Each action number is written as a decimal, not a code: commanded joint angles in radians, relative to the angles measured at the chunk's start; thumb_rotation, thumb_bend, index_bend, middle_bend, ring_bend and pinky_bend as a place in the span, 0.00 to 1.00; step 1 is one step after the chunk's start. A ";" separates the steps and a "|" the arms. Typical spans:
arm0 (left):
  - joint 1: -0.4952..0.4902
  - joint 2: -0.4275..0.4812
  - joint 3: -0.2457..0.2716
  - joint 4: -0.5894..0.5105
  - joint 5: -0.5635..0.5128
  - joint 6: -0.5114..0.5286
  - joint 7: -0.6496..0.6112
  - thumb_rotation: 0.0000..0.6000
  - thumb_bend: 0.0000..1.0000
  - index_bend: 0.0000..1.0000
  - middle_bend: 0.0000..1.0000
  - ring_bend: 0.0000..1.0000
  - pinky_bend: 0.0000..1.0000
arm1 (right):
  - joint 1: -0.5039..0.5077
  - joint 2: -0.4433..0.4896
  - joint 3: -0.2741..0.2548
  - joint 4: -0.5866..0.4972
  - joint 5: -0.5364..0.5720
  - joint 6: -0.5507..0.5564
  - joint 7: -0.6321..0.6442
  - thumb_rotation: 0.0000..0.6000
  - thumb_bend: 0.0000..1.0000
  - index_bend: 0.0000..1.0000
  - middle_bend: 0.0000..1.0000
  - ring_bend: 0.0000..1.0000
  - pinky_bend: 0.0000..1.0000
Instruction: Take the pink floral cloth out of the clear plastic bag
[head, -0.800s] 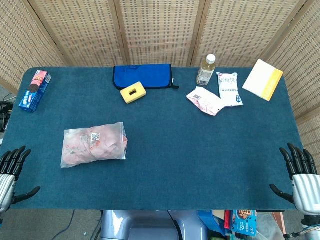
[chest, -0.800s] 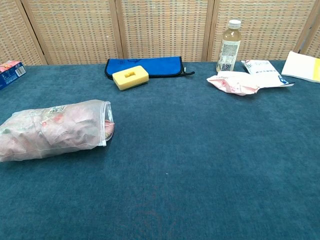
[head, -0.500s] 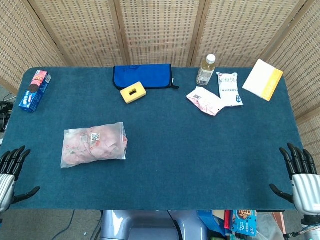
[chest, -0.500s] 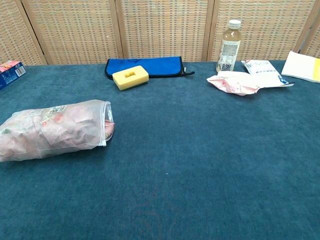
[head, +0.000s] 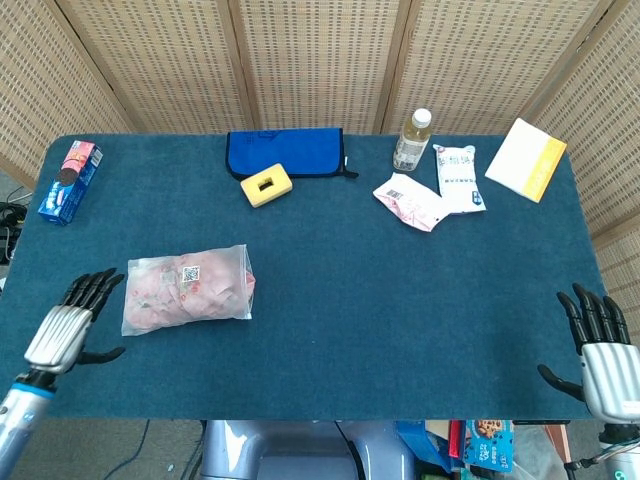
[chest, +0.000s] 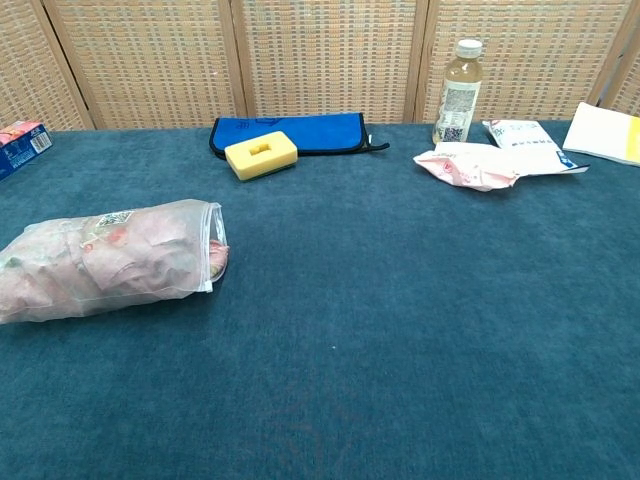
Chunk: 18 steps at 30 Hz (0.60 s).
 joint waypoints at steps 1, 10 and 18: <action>-0.122 -0.082 -0.045 0.081 -0.060 -0.158 -0.021 1.00 0.15 0.00 0.00 0.00 0.00 | 0.002 -0.001 0.002 0.001 0.008 -0.006 0.006 1.00 0.00 0.00 0.00 0.00 0.00; -0.220 -0.201 -0.077 0.188 -0.176 -0.311 0.025 1.00 0.15 0.00 0.00 0.00 0.00 | 0.011 -0.001 0.006 0.012 0.026 -0.027 0.021 1.00 0.00 0.00 0.00 0.00 0.00; -0.265 -0.253 -0.105 0.270 -0.305 -0.410 0.052 1.00 0.15 0.00 0.00 0.00 0.00 | 0.011 0.003 0.006 0.015 0.034 -0.030 0.040 1.00 0.00 0.00 0.00 0.00 0.00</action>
